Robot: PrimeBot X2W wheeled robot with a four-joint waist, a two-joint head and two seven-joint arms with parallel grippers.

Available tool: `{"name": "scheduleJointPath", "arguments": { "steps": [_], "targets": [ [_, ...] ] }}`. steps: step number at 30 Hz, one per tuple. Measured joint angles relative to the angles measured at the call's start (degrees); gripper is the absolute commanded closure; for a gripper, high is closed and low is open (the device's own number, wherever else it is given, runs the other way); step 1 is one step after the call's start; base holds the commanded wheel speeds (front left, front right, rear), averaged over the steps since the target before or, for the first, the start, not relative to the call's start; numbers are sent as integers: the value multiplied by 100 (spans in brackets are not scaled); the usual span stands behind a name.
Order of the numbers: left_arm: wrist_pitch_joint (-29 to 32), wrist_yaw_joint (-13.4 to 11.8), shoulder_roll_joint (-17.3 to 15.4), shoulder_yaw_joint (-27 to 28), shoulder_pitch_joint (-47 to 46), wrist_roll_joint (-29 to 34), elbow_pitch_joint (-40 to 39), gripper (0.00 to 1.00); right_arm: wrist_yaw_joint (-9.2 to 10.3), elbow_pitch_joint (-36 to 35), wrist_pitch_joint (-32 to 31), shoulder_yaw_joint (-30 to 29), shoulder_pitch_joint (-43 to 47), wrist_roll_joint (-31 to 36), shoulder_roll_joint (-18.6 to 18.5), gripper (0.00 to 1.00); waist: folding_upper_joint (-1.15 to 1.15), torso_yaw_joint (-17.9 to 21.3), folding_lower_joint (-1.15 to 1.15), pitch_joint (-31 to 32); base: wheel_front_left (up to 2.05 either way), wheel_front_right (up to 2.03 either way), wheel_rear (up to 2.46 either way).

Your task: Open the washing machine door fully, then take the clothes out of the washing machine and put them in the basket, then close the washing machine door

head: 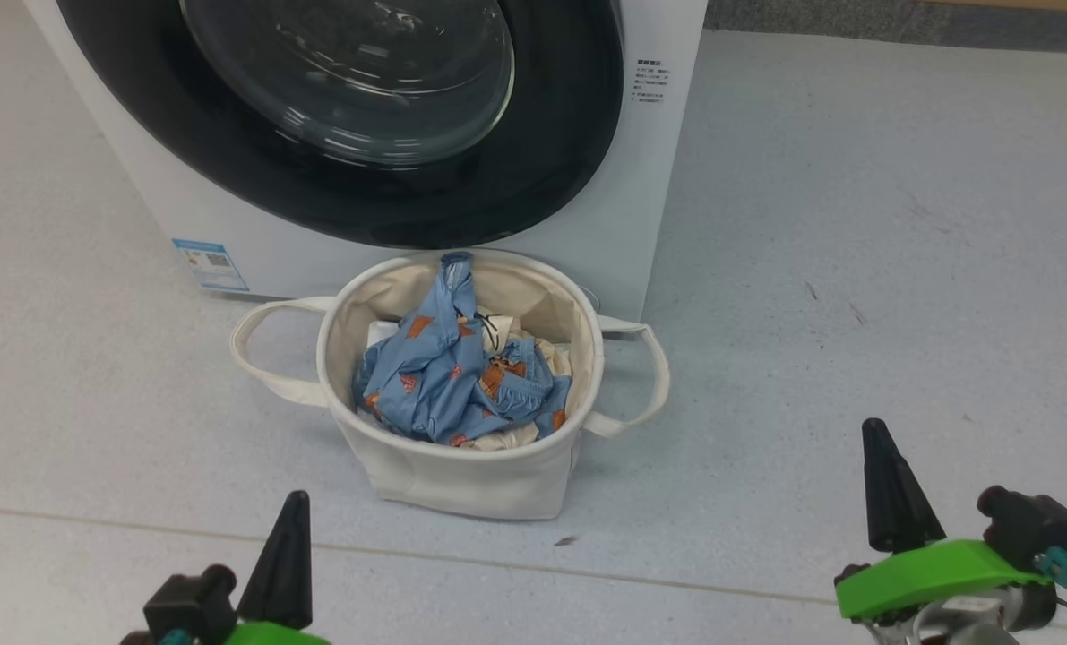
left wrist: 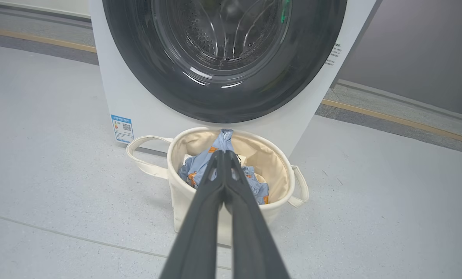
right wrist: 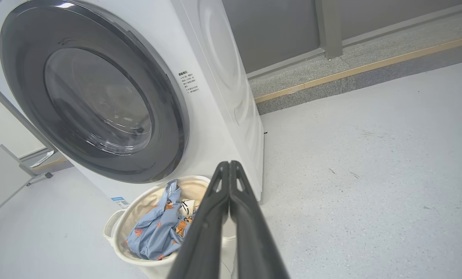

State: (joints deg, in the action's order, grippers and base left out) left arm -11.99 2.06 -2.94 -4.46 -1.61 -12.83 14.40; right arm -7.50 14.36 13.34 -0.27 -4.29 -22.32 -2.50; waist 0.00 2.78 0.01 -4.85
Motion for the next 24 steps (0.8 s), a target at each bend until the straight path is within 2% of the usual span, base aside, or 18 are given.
{"name": "scheduleJointPath", "arguments": {
  "steps": [24],
  "targets": [
    [392, 99, 4, 186, -7, -1705, 20, 100, 0, 26, -327, -42, 0, -1583, -52, 100, 0, -60, -1, 101, 0, 0, 0]
  ]
}}
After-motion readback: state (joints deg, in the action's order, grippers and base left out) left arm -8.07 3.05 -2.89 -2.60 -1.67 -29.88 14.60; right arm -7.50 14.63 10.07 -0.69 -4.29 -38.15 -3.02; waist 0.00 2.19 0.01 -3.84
